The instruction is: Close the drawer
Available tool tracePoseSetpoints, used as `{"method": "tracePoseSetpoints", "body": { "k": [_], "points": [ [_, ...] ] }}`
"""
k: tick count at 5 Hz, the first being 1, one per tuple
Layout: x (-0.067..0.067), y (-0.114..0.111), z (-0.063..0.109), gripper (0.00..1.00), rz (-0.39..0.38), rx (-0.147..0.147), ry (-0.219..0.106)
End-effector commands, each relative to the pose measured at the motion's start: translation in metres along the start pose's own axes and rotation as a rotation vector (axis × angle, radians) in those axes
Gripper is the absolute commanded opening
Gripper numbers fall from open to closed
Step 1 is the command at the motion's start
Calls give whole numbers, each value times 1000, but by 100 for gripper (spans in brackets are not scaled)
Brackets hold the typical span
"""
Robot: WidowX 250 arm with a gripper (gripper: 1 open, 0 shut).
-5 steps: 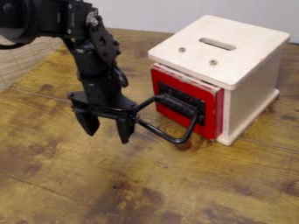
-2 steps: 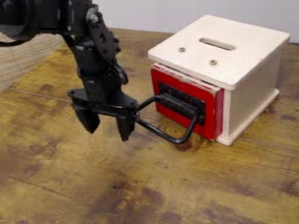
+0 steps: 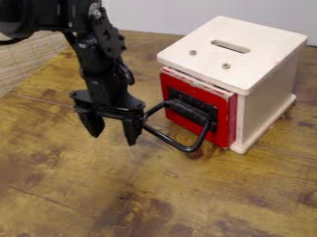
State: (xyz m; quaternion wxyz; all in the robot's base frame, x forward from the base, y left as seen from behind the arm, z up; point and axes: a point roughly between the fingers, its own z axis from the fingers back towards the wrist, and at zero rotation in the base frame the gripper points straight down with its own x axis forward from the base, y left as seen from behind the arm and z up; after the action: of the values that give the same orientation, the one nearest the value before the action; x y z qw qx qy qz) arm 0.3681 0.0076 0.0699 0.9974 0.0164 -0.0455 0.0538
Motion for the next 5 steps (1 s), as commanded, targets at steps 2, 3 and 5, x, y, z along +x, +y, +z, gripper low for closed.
{"method": "tracePoseSetpoints", "body": {
  "k": [2,3,5],
  "points": [
    [11,1,49,100,62,-30,-106],
    [10,1,55,100,78,-38,-102],
    [8,0,57,100,89,-36,-81]
  ]
}}
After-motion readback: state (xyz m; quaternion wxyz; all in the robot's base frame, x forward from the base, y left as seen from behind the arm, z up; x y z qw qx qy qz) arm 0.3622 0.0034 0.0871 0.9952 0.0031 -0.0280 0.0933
